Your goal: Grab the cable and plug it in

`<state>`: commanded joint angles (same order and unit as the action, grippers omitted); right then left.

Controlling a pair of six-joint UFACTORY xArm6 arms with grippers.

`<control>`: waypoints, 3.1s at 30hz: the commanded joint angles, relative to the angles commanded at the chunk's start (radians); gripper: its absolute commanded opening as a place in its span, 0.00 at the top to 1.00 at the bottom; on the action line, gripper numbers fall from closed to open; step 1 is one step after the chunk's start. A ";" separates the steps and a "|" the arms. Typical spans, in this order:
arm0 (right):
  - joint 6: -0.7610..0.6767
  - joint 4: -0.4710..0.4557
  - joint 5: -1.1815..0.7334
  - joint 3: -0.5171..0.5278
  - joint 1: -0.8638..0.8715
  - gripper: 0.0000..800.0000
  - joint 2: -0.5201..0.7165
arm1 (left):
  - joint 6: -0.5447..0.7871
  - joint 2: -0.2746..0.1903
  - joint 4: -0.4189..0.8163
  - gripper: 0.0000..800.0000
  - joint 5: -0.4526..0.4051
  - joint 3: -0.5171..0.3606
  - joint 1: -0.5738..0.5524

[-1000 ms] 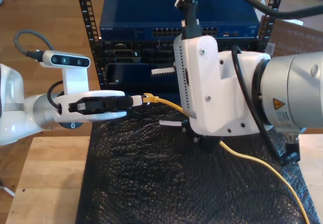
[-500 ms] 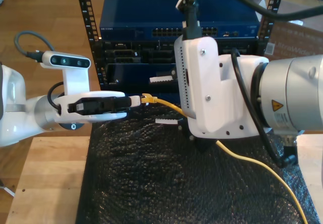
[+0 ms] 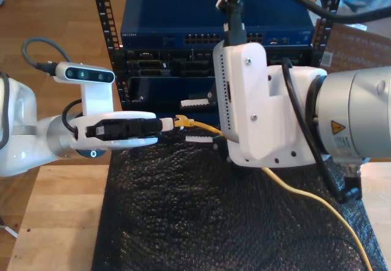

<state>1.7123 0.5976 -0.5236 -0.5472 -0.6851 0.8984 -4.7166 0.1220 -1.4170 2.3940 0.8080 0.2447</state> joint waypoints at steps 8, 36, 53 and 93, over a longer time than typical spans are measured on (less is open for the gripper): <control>-0.002 0.000 0.000 0.000 0.000 0.64 0.002 | 0.000 0.000 0.000 0.98 0.002 0.000 0.000; 0.002 0.040 -0.002 0.008 0.000 0.82 0.002 | -0.005 0.002 0.005 0.98 0.008 0.002 -0.014; 0.000 0.041 0.000 0.008 0.000 1.00 0.002 | -0.031 0.005 0.003 0.33 0.031 0.000 -0.012; -0.086 0.052 -0.551 -0.061 0.451 1.00 -0.103 | -0.018 -0.130 0.069 0.00 -0.242 0.203 0.167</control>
<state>1.6264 0.6498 -1.0744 -0.6086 -0.2340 0.7956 -4.7350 -0.0084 -1.3479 2.1515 1.0106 0.4120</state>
